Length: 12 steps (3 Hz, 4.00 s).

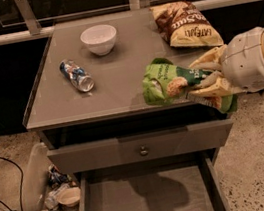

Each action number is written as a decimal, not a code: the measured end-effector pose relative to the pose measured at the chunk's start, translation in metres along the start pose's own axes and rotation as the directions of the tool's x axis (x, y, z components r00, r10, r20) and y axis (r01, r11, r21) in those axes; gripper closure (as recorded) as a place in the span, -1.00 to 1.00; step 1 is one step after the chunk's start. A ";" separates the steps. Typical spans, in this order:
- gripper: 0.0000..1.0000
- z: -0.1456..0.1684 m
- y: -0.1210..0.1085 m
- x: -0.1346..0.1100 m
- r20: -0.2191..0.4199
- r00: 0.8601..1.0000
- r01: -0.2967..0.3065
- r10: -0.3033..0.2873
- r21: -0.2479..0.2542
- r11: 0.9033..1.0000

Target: Place green rice chip bag into middle drawer

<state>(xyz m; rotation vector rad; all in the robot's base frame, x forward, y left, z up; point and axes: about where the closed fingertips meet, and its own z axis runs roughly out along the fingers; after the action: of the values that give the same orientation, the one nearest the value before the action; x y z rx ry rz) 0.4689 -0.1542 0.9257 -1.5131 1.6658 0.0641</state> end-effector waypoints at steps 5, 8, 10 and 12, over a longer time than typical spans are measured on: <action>1.00 0.061 0.179 0.046 0.124 0.992 0.009 -0.008 -0.013 1.000; 1.00 0.131 0.191 0.120 0.038 0.996 -0.084 0.083 0.015 0.996; 1.00 0.172 0.196 0.168 -0.032 0.992 -0.123 0.124 0.034 0.992; 1.00 0.229 0.229 0.218 -0.036 0.989 -0.146 0.146 0.016 0.989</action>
Offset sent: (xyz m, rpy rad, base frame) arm -0.1353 0.0474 -0.0720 0.0219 -0.0165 0.1356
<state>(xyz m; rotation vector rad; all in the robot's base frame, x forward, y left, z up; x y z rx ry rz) 0.4262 -0.1387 0.5380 -1.3884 1.8016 0.1043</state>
